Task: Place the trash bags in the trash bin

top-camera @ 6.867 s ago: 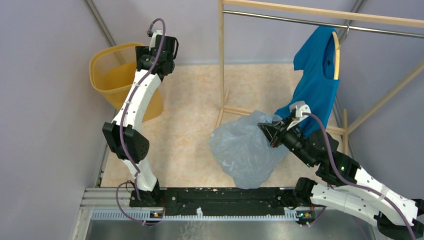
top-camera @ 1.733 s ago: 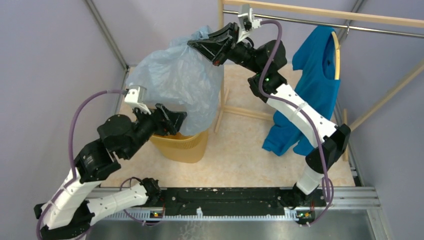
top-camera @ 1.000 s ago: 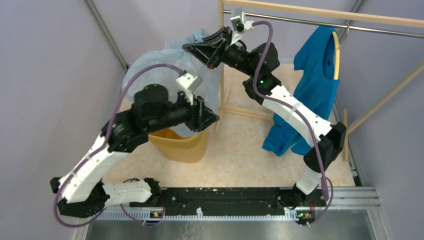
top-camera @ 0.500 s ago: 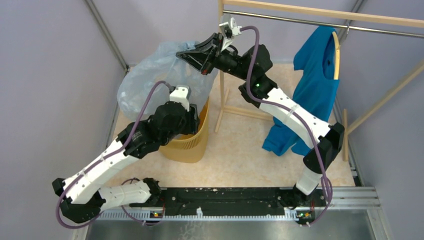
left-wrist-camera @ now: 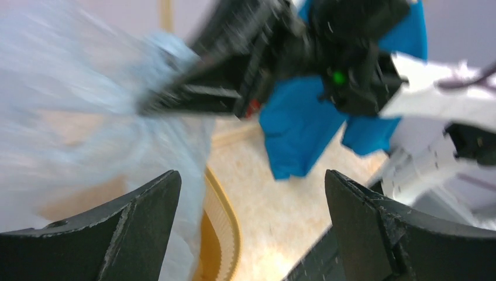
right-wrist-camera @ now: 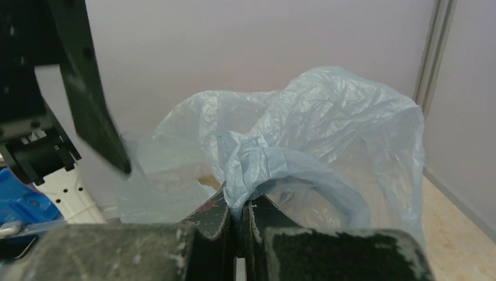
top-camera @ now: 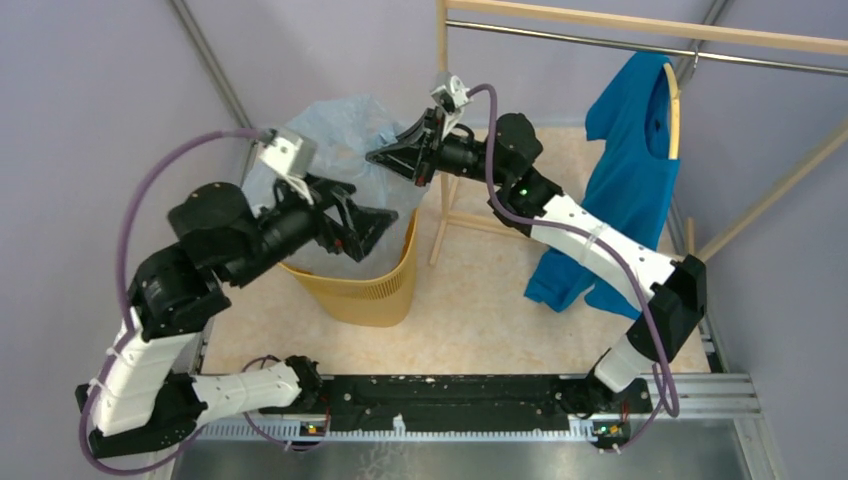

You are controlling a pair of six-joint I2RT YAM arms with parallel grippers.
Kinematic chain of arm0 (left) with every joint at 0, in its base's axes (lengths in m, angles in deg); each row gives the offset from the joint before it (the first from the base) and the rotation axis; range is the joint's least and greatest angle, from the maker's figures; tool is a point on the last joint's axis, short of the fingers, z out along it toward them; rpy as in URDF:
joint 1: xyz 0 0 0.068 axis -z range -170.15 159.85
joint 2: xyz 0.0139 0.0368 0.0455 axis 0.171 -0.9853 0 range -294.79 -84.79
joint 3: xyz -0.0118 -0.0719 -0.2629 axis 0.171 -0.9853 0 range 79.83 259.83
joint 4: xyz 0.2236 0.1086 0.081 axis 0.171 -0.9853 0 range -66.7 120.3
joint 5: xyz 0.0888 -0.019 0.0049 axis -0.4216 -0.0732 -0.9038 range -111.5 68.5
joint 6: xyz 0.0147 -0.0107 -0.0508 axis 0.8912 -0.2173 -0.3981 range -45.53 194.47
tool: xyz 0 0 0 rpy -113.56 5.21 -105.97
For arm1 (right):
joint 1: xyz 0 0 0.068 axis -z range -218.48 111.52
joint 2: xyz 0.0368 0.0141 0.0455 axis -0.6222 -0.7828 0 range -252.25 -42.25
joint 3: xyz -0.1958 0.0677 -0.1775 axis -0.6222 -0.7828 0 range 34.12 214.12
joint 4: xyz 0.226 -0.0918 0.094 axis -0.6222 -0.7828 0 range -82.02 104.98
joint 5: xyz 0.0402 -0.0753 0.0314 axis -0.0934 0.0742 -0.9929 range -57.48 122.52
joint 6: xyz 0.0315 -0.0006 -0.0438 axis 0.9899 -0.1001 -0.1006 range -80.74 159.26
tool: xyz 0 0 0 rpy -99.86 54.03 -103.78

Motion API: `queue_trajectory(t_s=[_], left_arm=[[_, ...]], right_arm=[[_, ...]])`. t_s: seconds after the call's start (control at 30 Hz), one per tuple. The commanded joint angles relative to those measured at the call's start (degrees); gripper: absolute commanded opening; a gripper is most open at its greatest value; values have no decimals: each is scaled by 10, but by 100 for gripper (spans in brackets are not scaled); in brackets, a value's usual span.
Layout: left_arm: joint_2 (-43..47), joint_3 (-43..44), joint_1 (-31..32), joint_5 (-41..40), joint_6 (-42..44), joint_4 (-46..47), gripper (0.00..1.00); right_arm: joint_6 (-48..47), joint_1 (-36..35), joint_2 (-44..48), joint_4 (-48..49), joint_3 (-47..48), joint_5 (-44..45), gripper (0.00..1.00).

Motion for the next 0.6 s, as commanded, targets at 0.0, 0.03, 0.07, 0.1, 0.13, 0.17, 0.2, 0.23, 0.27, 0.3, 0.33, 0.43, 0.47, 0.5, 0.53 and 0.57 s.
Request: queue_trajectory(t_s=[0.0, 0.03, 0.07, 0.1, 0.13, 0.17, 0.2, 0.23, 0.27, 0.3, 0.33, 0.43, 0.47, 0.5, 0.53, 0.57], left_arm=[[-49, 96, 0, -173, 19, -23, 98], [-55, 103, 0, -209, 25, -16, 98], [-61, 113, 0, -231, 37, -5, 98], [-72, 123, 0, -246, 51, 4, 98], [-89, 144, 0, -256, 68, 2, 98], [-116, 172, -1, -270, 77, -12, 98], [-142, 201, -4, -281, 84, -29, 98], [-165, 227, -13, -277, 91, -38, 98], [-185, 248, -28, -262, 96, -43, 98], [-196, 263, -46, -246, 100, -41, 98], [-203, 271, -77, -225, 101, -35, 98], [-222, 277, -237, -99, 89, -17, 98], [-232, 281, -278, -72, 79, -15, 98], [-242, 283, -306, -61, 68, -14, 98], [-249, 286, -326, -62, 59, -12, 98], [-252, 288, -341, -68, 52, -8, 98]], right_arm=[[-22, 6, 64, -2, -20, -21, 0], [-22, 7, 69, -4, -25, -24, 0], [-21, 7, 72, -5, -30, -29, 0], [-20, 7, 76, -5, -34, -34, 0], [-19, 7, 80, -5, -39, -38, 0], [-18, 7, 85, -5, -45, -39, 0], [-17, 7, 90, -3, -53, -38, 0], [-17, 7, 96, 1, -62, -37, 0], [-16, 7, 102, 4, -72, -36, 0], [-15, 8, 107, 6, -78, -35, 0], [-15, 7, 111, 7, -83, -35, 0], [-13, 7, 122, 10, -93, -36, 0], [-12, 7, 123, 11, -97, -37, 0], [-12, 6, 125, 12, -100, -38, 0], [-10, 7, 127, 13, -101, -39, 0], [-8, 7, 127, 14, -102, -42, 0]])
